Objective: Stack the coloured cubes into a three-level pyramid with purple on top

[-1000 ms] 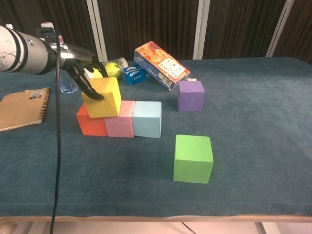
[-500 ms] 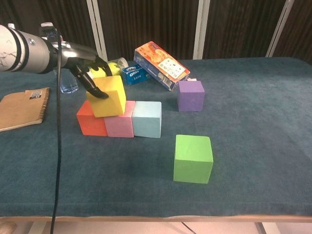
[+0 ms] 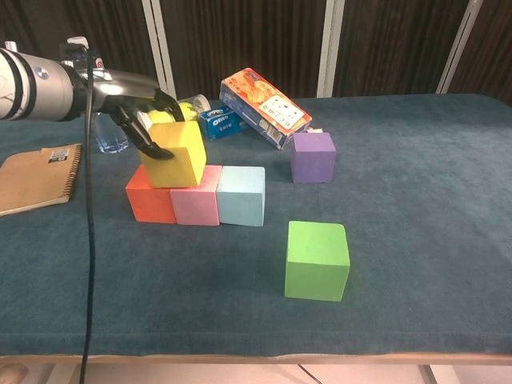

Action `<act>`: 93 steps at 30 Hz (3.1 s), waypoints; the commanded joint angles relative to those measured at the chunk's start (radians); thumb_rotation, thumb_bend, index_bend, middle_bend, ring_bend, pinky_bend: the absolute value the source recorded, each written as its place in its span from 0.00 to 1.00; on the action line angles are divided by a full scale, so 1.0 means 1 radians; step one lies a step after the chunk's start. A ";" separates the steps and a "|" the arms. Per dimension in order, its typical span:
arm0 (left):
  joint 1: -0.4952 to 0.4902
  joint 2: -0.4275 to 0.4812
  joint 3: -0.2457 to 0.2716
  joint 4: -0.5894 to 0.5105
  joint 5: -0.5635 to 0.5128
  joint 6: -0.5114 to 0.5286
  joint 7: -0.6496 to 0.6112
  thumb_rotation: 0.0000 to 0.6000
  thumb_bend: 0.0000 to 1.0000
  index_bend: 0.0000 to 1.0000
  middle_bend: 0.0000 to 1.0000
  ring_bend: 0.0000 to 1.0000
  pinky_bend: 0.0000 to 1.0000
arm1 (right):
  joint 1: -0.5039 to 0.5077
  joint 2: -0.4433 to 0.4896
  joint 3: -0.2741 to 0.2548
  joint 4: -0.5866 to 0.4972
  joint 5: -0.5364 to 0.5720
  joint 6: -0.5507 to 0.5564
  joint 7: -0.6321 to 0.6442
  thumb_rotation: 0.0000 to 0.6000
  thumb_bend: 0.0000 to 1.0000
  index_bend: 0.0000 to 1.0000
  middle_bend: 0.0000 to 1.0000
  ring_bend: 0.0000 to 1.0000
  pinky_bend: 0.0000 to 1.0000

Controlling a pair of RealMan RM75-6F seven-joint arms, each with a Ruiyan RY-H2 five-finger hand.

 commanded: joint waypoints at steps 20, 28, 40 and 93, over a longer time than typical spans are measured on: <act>-0.015 -0.008 0.030 0.021 0.009 -0.012 0.008 0.75 0.42 0.33 0.05 0.00 0.07 | 0.003 -0.001 0.002 -0.004 0.010 -0.011 -0.010 1.00 0.24 0.00 0.00 0.00 0.00; -0.014 -0.007 0.032 0.024 0.021 -0.012 0.000 0.75 0.44 0.33 0.05 0.00 0.07 | 0.003 -0.001 0.003 -0.006 0.013 -0.013 -0.013 1.00 0.24 0.00 0.00 0.00 0.00; -0.009 -0.010 0.033 0.034 0.068 -0.022 -0.021 0.75 0.54 0.33 0.05 0.00 0.07 | 0.004 0.001 0.003 -0.007 0.015 -0.016 -0.014 1.00 0.24 0.00 0.00 0.00 0.00; -0.005 -0.004 0.063 0.059 0.136 -0.055 -0.046 0.86 0.56 0.35 0.05 0.00 0.07 | 0.006 0.001 0.006 -0.012 0.029 -0.030 -0.026 1.00 0.24 0.00 0.00 0.00 0.00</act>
